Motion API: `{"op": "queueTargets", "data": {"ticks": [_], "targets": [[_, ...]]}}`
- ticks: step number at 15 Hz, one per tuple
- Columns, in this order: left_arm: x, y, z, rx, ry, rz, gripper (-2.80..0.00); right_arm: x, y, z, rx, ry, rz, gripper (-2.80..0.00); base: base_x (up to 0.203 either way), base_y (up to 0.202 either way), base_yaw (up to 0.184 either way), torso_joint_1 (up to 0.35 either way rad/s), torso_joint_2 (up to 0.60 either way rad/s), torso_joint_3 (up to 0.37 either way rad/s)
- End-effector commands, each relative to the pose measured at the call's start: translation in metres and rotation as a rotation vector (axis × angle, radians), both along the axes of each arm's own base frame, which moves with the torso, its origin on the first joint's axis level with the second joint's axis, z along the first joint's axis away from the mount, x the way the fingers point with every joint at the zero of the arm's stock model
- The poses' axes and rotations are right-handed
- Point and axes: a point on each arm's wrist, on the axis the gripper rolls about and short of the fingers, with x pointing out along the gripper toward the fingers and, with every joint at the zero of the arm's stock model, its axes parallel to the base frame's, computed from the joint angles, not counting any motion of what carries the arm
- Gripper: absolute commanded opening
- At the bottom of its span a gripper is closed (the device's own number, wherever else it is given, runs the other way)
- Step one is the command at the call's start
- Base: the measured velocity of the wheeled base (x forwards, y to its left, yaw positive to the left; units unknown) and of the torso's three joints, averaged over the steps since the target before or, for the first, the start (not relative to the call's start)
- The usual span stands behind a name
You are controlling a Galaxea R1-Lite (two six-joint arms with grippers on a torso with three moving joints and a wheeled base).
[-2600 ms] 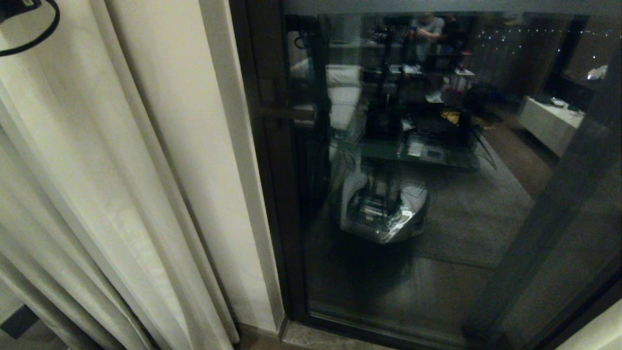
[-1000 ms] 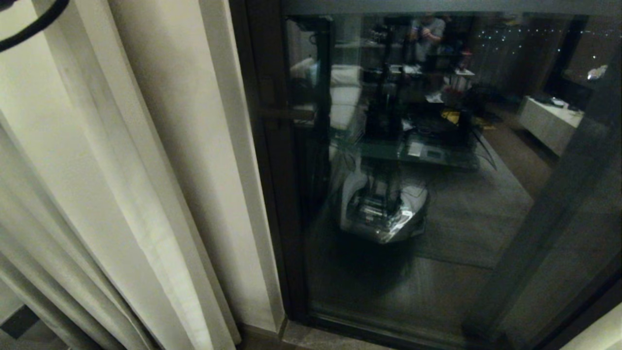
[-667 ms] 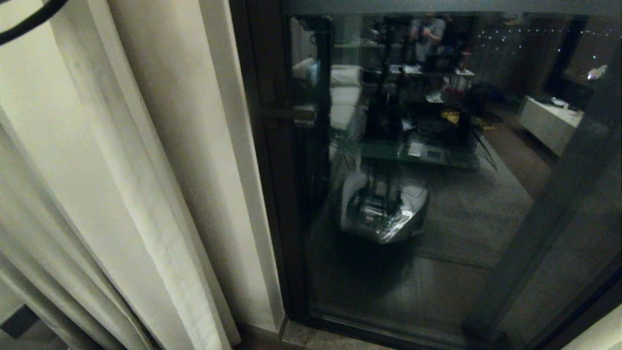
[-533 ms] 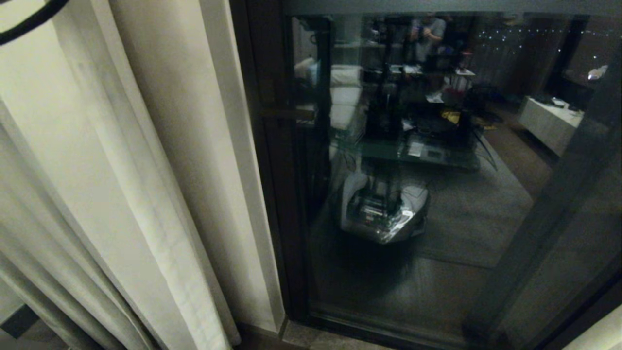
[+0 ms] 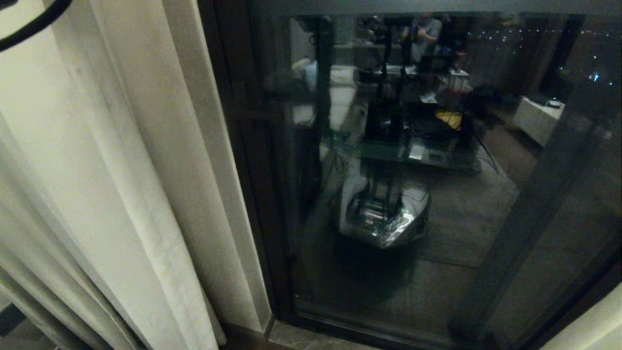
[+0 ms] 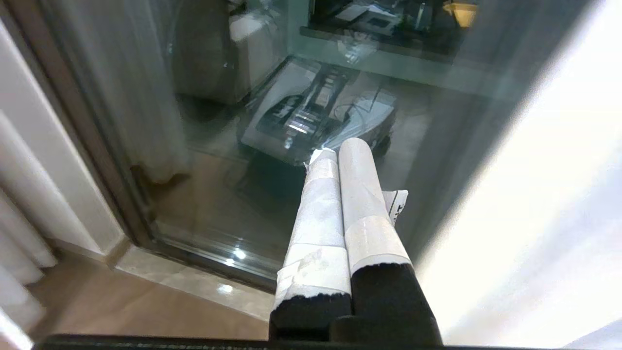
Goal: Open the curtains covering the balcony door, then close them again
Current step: Close the inner curtains on both sides
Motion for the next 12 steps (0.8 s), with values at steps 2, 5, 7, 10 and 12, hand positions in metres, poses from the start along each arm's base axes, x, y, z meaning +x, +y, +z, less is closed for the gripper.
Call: {"op": "queueTargets", "data": {"ticks": [2, 5, 7, 10, 12], "targets": [[0.0001, -0.0001, -0.0001, -0.001, 0.0, 0.001, -2.8, 0.0001, 0.0, 0.0, -0.001, 0.001, 0.001, -2.8, 0.0, -0.188, 0.0, 0.002, 0.0, 0.005], [0.0, -0.0004, -0.0001, -0.002, 0.0, 0.0, -2.8, 0.0001, 0.0, 0.0, -0.001, 0.001, 0.001, -2.8, 0.0, -0.191, 0.0, 0.001, 0.0, 0.003], [0.0003, -0.0019, -0.0016, 0.0, 0.005, -0.007, -2.8, 0.0001, 0.0, 0.0, -0.001, 0.001, 0.001, -2.8, 0.0, -0.189, -0.002, 0.001, 0.0, 0.0], [-0.0006, -0.0029, -0.0038, 0.001, 0.012, -0.012, -2.8, 0.0001, 0.0, 0.0, -0.001, 0.001, 0.001, -2.8, 0.0, -0.19, 0.0, 0.003, 0.0, 0.001], [-0.0006, -0.0029, -0.0038, 0.001, 0.012, -0.012, -2.8, 0.0001, 0.0, 0.0, -0.001, 0.001, 0.001, -2.8, 0.0, -0.19, 0.001, 0.003, 0.0, 0.002]]}}
